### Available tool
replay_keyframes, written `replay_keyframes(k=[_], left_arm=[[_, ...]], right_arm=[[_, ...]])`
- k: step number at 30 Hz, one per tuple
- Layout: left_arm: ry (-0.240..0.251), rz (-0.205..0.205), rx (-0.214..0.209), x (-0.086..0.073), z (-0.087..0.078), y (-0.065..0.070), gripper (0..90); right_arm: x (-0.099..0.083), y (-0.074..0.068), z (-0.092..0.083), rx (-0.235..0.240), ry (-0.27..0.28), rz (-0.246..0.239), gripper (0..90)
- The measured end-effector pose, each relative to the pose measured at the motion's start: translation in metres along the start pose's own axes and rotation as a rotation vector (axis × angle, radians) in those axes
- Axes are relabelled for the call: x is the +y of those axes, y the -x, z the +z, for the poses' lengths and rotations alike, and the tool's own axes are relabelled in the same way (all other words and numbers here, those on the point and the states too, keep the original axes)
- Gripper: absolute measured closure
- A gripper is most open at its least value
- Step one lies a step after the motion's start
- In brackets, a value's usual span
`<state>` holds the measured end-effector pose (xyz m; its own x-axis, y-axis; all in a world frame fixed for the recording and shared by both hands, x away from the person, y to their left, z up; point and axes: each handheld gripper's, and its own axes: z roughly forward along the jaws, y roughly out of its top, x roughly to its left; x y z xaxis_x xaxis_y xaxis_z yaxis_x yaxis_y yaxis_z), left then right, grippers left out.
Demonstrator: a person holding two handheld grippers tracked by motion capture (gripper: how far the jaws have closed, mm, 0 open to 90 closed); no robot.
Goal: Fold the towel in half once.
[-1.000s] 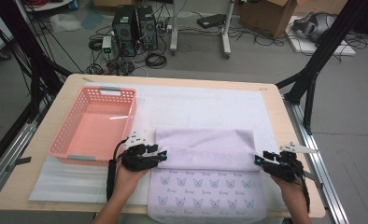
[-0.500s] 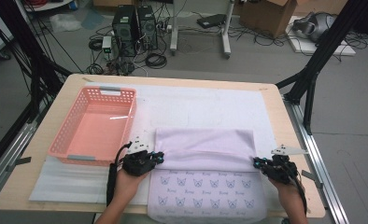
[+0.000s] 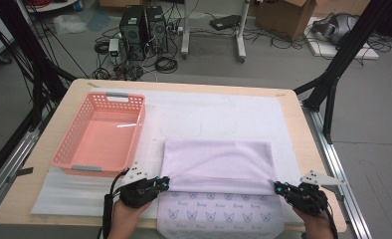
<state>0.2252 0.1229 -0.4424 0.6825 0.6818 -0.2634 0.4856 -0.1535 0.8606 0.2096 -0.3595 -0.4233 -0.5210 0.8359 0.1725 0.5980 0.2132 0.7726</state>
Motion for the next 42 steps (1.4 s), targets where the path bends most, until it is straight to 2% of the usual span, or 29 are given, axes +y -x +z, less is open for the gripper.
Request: replay_keyframes(k=[9, 13, 16, 18, 20, 21, 23, 25, 27, 32, 39, 42], left_arm=[[-0.031, 0.003, -0.049, -0.023, -0.027, 0.026, 85.0], [-0.042, -0.002, -0.061, -0.03, -0.034, 0.032, 84.9], [-0.042, -0.005, -0.066, -0.031, -0.036, 0.032, 84.2], [-0.035, -0.014, -0.066, -0.031, -0.036, 0.028, 78.1], [-0.008, -0.038, -0.042, -0.03, -0.037, 0.022, 63.2], [0.008, -0.042, -0.037, -0.028, -0.038, 0.019, 57.9], [0.049, -0.059, -0.032, -0.024, -0.04, 0.013, 54.4], [0.081, -0.066, -0.031, -0.02, -0.039, 0.007, 52.2], [0.091, -0.067, -0.02, -0.016, -0.036, 0.003, 51.3], [0.077, -0.072, -0.01, -0.008, -0.018, -0.01, 50.5], [0.065, -0.063, -0.014, 0.009, 0.008, -0.024, 50.8], [0.052, -0.064, -0.02, 0.016, 0.02, -0.029, 51.1]], right_arm=[[-0.028, -0.02, -0.031, 0.006, 0.0, 0.024, 86.9], [-0.037, -0.029, -0.04, 0.005, -0.017, 0.022, 86.8], [-0.04, -0.034, -0.043, 0.006, -0.037, 0.012, 86.6], [-0.04, -0.033, -0.041, 0.013, -0.037, 0.016, 79.4], [-0.038, -0.028, -0.04, 0.007, -0.011, 0.048, 69.4], [-0.036, -0.025, -0.04, 0.008, 0.014, 0.063, 66.7], [-0.032, -0.021, -0.039, 0.009, 0.056, 0.082, 66.5], [-0.027, -0.017, -0.035, -0.005, 0.079, 0.088, 68.3], [-0.022, -0.014, -0.03, -0.021, 0.085, 0.084, 69.9], [-0.01, -0.006, -0.011, -0.067, 0.07, 0.054, 72.4], [0.006, 0.009, 0.017, -0.074, 0.028, 0.002, 73.4], [0.017, 0.017, 0.032, -0.071, 0.019, -0.003, 73.8]])
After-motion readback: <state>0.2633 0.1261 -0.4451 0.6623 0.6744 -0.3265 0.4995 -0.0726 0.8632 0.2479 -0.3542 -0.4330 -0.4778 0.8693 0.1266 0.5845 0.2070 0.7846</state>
